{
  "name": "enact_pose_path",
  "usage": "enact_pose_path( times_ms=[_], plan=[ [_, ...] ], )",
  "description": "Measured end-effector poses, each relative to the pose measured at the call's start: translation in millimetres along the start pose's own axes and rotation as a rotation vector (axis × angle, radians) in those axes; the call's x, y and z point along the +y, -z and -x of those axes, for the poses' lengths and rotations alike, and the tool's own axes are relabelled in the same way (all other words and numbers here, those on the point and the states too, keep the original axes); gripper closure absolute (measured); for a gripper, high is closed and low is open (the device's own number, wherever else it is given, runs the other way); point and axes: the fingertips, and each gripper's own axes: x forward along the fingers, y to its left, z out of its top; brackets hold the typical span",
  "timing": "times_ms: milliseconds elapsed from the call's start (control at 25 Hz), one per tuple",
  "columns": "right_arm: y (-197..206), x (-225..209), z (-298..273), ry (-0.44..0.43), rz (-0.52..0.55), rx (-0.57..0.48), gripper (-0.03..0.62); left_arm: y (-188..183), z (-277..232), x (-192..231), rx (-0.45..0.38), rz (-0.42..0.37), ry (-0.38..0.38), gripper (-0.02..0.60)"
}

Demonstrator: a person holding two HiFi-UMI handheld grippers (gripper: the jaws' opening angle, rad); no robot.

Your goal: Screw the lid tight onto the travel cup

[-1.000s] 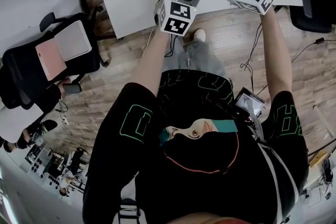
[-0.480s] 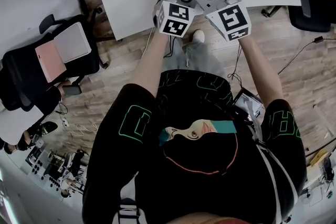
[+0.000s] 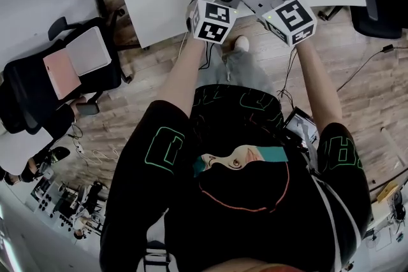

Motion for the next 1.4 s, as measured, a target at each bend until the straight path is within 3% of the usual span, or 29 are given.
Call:
enact_pose_path(
  times_ms=[280, 560, 680, 1200, 1280, 1400],
  plan=[
    [-3.5, 1.0, 0.8, -0.25, 0.133, 0.096, 0.322, -1.7, 0.8, -0.7, -0.002, -0.002, 0.001, 0.268],
    [-8.3, -1.4, -5.7, -0.417, 0.123, 0.127, 0.362, -2.5, 0.3, -2.0, -0.001, -0.003, 0.0, 0.268],
    [-9.5, 0.4, -5.2, -0.341, 0.123, 0.102, 0.364, -1.2, 0.4, -2.6, 0.0, -0.003, -0.002, 0.268],
    [-5.6, -4.6, -7.3, 0.322, -0.061, 0.017, 0.365, 1.0, -0.2, 0.9, 0.004, 0.001, -0.004, 0.267],
    [-4.2, -3.1, -9.2, 0.363, -0.075, 0.011, 0.367, 2.2, 0.5, 2.2, 0.005, 0.008, 0.007, 0.267],
    [-1.8, -2.5, -12.3, 0.353, -0.087, 0.005, 0.365, 4.7, 0.3, 5.0, 0.005, 0.003, 0.003, 0.267]
  ],
)
